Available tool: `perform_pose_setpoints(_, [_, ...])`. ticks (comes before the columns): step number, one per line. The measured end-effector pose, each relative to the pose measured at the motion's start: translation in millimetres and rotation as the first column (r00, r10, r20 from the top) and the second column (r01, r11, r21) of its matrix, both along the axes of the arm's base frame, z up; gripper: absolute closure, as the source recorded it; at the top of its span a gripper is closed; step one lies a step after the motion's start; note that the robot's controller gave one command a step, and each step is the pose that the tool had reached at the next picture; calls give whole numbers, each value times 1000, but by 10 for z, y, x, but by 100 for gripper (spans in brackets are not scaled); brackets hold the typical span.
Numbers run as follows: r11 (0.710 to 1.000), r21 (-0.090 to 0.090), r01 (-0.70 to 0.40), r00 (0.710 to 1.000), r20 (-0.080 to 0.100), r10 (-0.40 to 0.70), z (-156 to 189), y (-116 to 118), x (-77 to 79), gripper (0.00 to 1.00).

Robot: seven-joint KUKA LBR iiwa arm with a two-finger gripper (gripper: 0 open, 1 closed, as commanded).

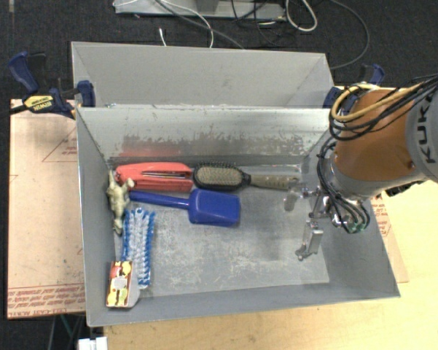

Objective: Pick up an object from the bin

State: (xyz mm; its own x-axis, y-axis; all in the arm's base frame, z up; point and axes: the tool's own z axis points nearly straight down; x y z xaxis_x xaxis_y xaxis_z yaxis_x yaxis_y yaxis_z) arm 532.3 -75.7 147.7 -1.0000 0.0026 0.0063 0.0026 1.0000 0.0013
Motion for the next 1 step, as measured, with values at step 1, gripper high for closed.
perform_pose_setpoints(1, [1000,-1,-3,1000,7,3,36,4,20,0])
